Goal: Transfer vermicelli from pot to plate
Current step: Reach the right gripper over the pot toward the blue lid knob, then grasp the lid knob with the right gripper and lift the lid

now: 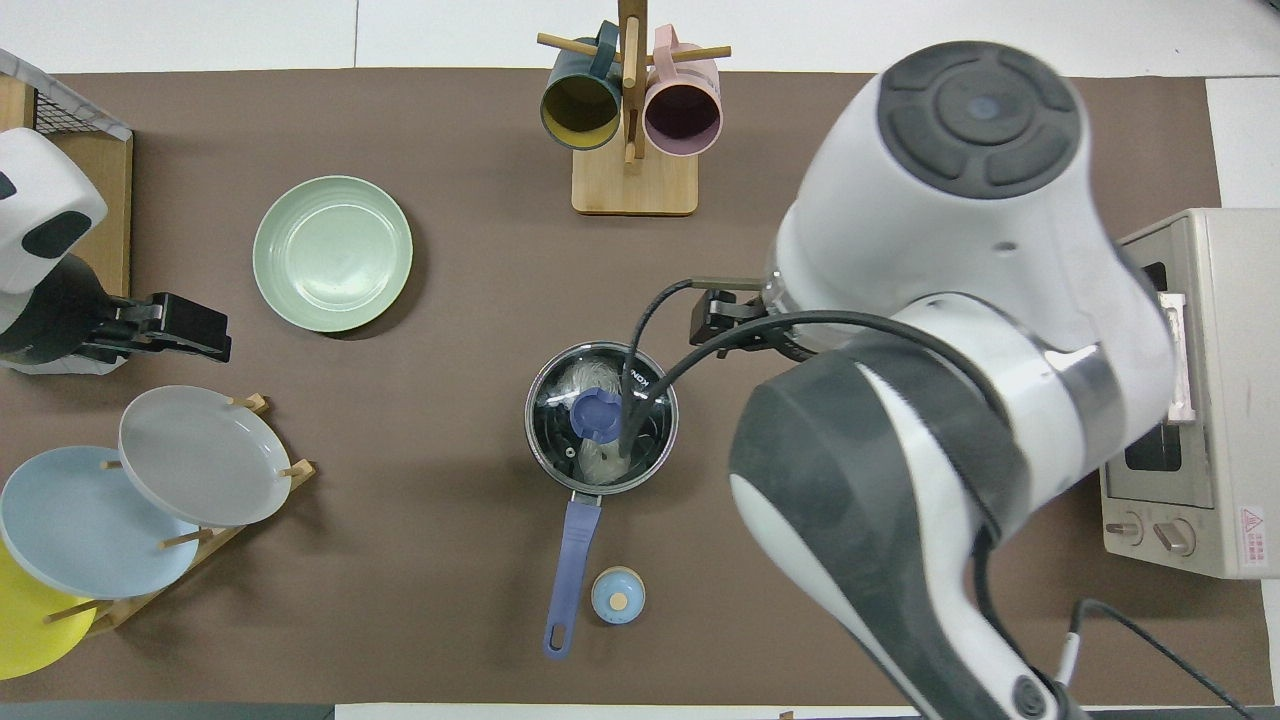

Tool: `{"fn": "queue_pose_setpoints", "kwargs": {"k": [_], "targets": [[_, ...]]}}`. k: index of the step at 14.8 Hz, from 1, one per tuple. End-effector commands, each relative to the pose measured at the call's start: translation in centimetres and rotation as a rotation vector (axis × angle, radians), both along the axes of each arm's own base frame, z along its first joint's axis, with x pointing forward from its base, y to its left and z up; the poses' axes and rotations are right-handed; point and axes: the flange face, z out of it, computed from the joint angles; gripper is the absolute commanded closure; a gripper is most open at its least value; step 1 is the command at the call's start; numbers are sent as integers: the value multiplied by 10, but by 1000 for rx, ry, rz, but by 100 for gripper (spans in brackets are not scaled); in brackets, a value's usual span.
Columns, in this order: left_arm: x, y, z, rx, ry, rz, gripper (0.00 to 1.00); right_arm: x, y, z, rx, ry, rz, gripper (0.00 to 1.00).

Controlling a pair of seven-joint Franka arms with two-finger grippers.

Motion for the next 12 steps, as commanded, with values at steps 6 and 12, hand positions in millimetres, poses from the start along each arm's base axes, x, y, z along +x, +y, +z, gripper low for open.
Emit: {"fn": "queue_pose_setpoints", "kwargs": {"k": [6, 12], "targets": [[-2, 4, 4, 10, -1, 0, 0, -18, 104, -40, 57, -64, -82, 0], [-2, 4, 4, 10, -1, 0, 0, -37, 135, -106, 35, -30, -95, 0]]}}
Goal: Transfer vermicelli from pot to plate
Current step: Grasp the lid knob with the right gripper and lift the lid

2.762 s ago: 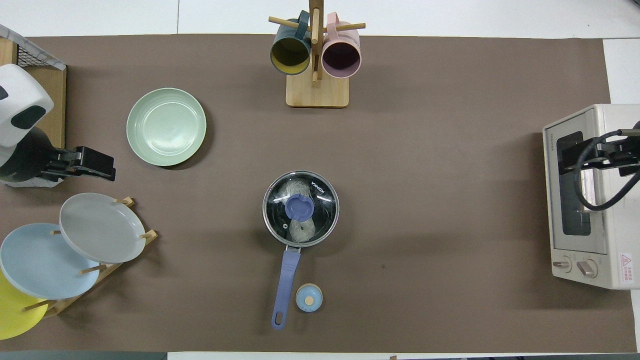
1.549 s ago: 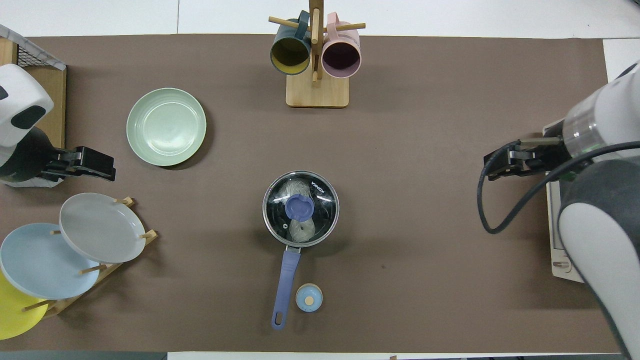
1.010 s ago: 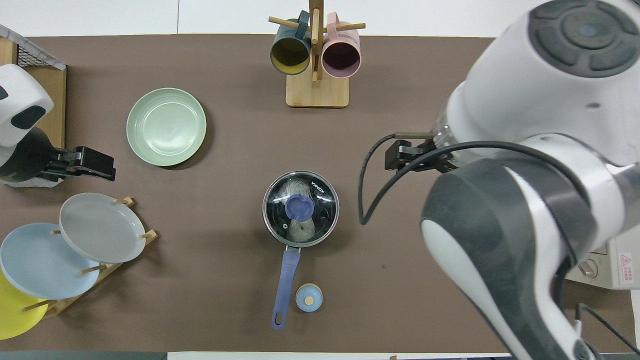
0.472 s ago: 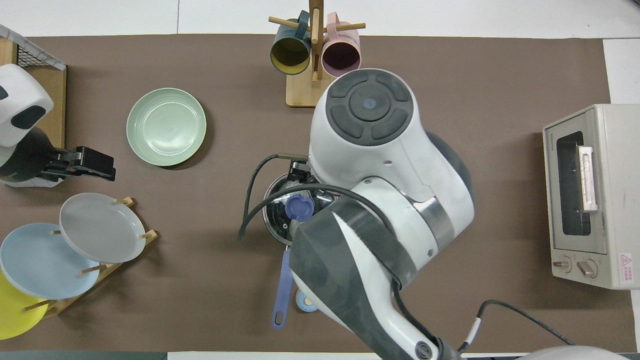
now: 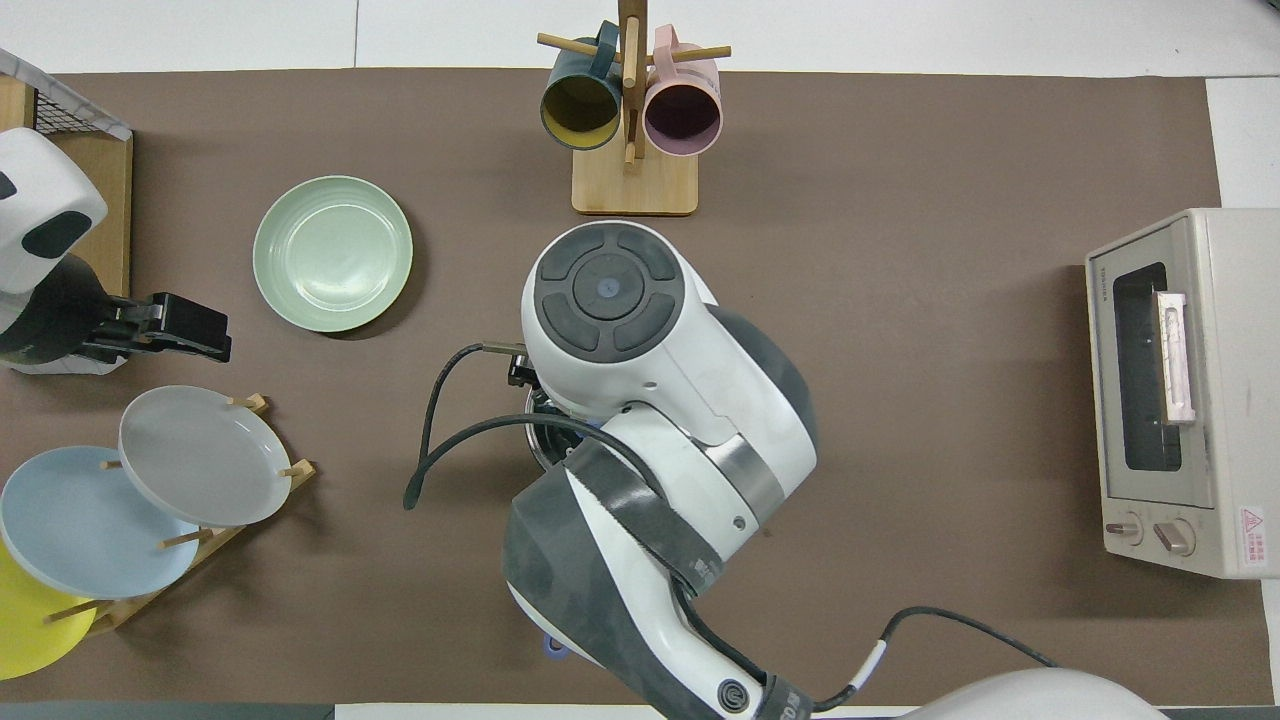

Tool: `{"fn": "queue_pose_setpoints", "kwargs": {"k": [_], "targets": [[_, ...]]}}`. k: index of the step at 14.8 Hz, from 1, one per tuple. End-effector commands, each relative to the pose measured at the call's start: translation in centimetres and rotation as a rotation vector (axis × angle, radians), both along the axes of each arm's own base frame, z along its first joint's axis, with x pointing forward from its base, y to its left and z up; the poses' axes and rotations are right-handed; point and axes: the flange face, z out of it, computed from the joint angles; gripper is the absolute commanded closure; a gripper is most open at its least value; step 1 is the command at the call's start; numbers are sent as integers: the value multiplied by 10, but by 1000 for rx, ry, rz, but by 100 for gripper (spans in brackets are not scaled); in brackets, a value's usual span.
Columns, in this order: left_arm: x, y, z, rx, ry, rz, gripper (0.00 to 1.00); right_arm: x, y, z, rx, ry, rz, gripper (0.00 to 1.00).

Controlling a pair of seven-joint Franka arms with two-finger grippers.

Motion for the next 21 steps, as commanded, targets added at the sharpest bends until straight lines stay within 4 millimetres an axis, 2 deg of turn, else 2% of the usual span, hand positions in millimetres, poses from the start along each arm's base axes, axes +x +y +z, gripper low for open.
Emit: {"fn": "queue_pose_setpoints", "kwargs": {"k": [1, 4, 9, 11, 14, 16, 21], "targets": [[-2, 4, 4, 10, -1, 0, 0, -6, 3, -30, -24, 0, -13, 0], [-2, 4, 4, 11, 1, 0, 0, -11, 5, -50, -56, -12, 7, 0], [-2, 4, 4, 11, 1, 0, 0, -19, 7, -72, -71, -18, 23, 0], [-2, 4, 4, 11, 1, 0, 0, -24, 13, -75, -70, -18, 36, 0], [-2, 4, 4, 10, -1, 0, 0, -26, 13, -81, -73, -14, 41, 1], [-2, 4, 4, 11, 1, 0, 0, -26, 11, -81, -74, -16, 46, 11], [-2, 4, 4, 10, -1, 0, 0, -23, 12, -82, -67, -40, 52, 12]]}}
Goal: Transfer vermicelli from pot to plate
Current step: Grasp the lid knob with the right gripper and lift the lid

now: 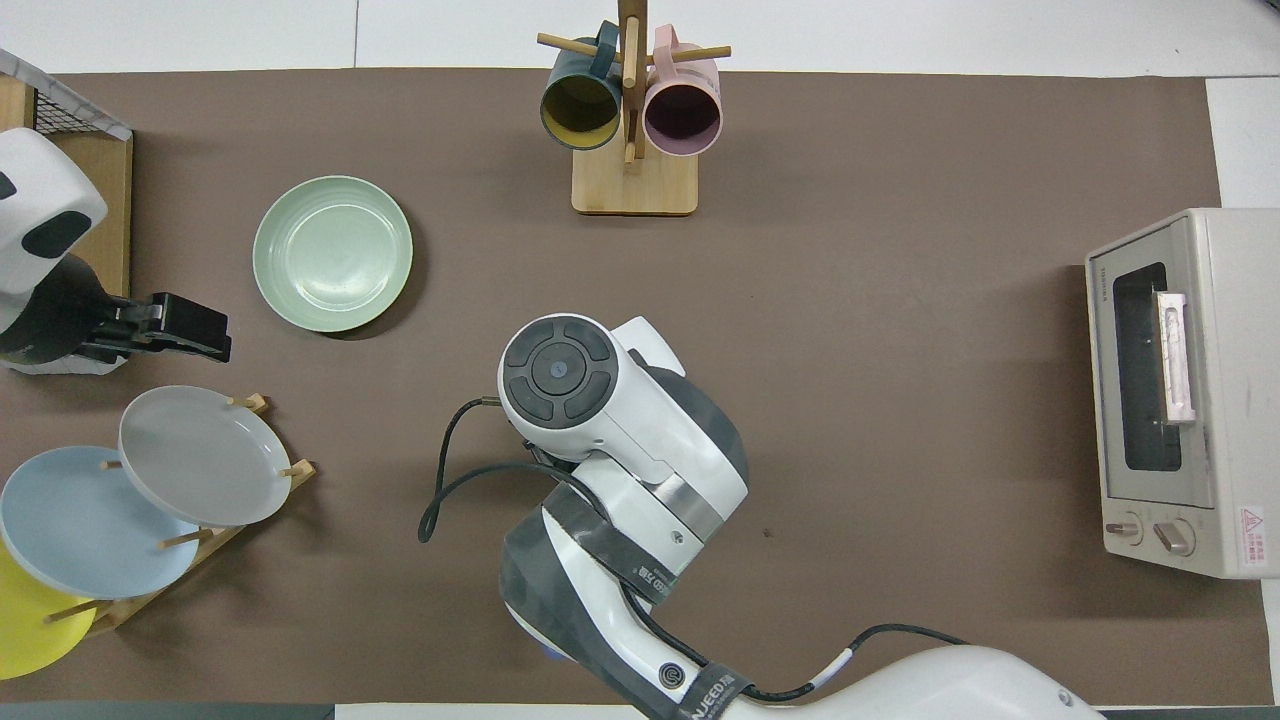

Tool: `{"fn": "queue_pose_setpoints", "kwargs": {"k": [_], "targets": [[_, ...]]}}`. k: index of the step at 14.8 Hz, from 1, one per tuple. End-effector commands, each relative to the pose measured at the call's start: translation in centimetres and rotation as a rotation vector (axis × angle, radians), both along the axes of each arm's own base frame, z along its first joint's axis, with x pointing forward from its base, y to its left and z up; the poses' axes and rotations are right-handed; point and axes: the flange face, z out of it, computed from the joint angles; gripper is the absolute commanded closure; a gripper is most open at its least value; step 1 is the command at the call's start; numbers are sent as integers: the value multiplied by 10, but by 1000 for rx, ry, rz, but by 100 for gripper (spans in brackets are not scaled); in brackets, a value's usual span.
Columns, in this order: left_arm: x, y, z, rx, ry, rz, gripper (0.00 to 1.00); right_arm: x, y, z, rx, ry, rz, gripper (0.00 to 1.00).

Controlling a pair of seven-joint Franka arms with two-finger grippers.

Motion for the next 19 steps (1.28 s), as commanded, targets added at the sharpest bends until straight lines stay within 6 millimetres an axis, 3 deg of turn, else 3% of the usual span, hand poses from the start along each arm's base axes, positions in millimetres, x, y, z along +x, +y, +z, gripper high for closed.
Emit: {"fn": "queue_pose_setpoints", "kwargs": {"k": [1, 11, 14, 19], "targets": [[-2, 4, 4, 10, -1, 0, 0, 2, -4, -2, -15, -41, 7, 12], [-2, 3, 4, 10, -4, 2, 0, 4, -3, 2, -10, -51, 8, 32], [-2, 3, 4, 10, -4, 2, 0, 4, -3, 2, -13, -53, 12, 43], [-1, 3, 5, 10, -7, 2, 0, 7, -4, 20, -40, -65, 23, 45]]}}
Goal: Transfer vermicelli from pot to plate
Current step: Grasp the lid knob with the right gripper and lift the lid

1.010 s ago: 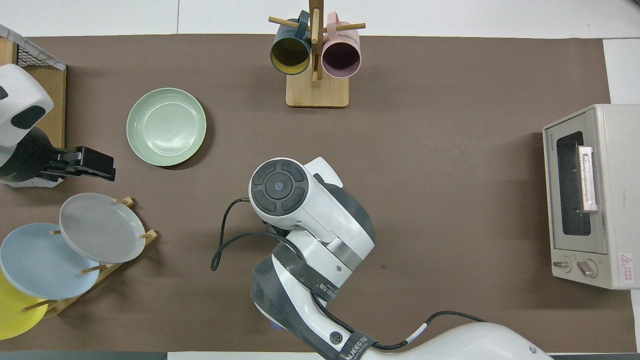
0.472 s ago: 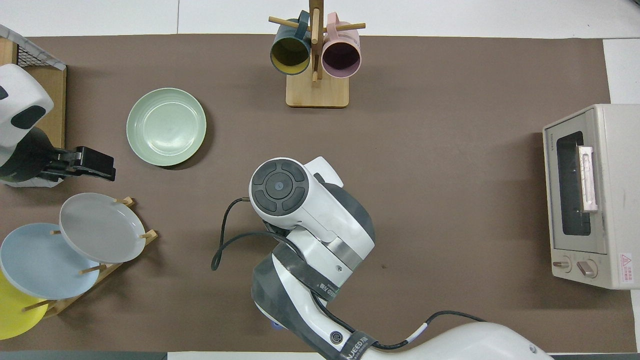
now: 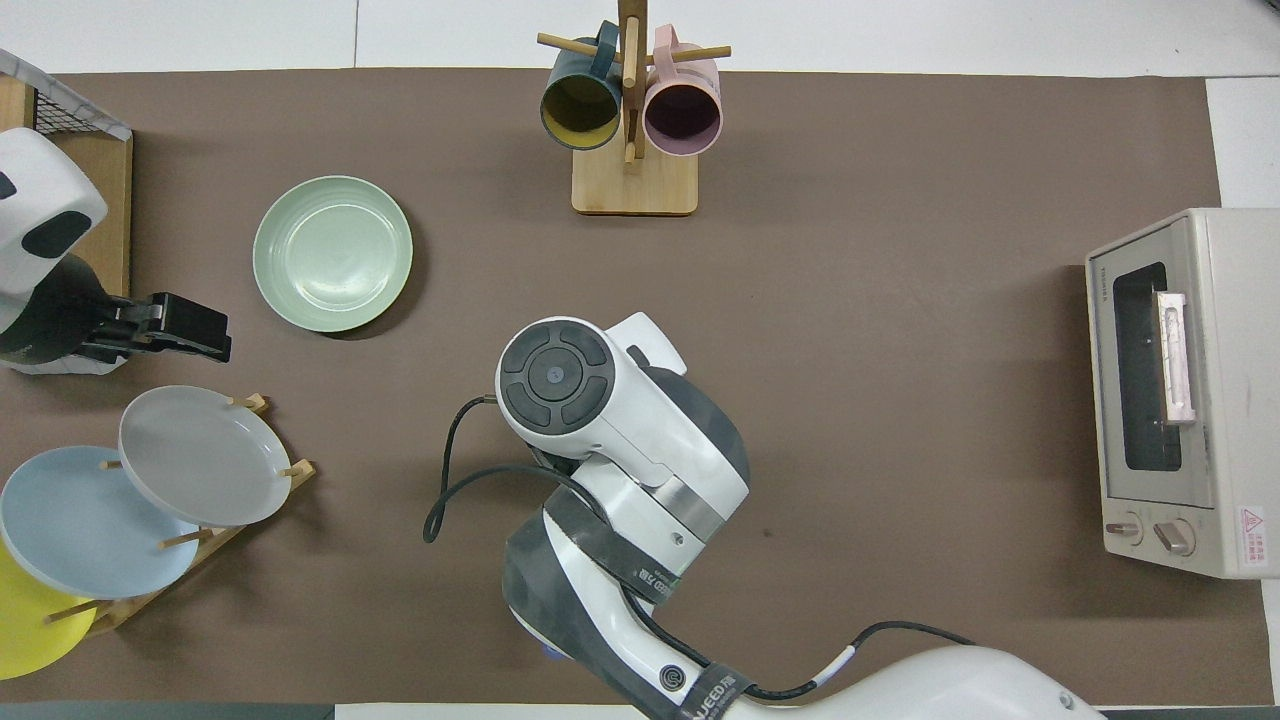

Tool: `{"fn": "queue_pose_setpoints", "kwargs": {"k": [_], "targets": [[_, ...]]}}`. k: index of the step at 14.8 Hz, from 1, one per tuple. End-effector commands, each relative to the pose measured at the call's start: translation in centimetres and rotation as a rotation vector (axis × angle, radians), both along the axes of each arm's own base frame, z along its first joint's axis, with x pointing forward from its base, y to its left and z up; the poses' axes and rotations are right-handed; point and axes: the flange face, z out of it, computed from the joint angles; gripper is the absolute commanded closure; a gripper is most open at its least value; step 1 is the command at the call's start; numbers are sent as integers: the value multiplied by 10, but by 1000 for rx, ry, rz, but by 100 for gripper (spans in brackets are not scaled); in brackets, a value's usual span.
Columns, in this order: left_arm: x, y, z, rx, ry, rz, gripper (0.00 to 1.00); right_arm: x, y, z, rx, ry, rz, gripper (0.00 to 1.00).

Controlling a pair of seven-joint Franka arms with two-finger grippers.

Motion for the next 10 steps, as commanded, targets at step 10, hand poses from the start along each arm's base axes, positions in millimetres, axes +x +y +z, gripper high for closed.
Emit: {"fn": "queue_pose_setpoints", "kwargs": {"k": [10], "targets": [[3, -22, 3, 1, -69, -21, 0, 60, -98, 78, -51, 11, 139, 45]]}}
